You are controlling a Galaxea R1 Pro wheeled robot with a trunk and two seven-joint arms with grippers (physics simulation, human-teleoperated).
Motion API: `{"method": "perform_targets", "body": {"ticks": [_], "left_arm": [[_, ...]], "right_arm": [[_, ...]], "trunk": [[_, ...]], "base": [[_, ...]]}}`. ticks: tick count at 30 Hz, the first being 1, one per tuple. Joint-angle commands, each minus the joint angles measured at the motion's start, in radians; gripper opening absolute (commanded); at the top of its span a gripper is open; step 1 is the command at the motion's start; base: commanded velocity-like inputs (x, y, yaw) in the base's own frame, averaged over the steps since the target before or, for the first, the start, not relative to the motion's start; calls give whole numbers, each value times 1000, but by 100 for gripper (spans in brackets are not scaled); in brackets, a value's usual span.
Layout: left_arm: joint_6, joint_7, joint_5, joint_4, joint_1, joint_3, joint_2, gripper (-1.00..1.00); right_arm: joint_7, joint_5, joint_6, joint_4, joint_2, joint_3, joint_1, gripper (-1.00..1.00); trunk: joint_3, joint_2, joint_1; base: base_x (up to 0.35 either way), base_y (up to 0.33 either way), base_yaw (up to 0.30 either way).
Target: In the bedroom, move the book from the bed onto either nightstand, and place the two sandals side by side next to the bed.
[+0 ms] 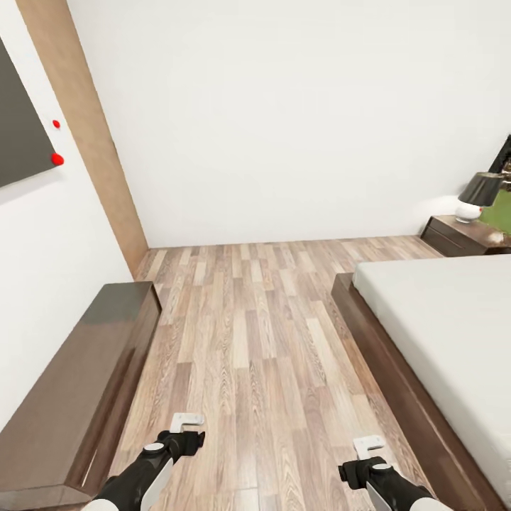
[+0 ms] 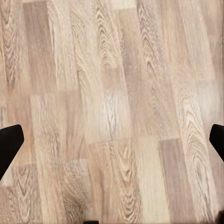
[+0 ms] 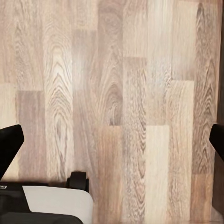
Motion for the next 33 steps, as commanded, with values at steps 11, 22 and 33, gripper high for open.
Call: {"method": "perform_targets", "body": {"ticks": [11, 22, 33], "left_arm": [[4, 3, 11, -2, 0, -6, 0, 100], [4, 3, 11, -2, 0, -6, -1, 100], [4, 3, 11, -2, 0, -6, 0, 100]], "right_arm": [[-1, 2, 7, -2, 0, 7, 0, 100], [-1, 2, 7, -2, 0, 7, 0, 100], [-1, 2, 7, -2, 0, 7, -1, 100]], "trunk": [[-2, -2, 1], [-2, -2, 1], [-2, -2, 1]], "base": [[22, 1, -296], [2, 0, -297], [0, 0, -298]]}}
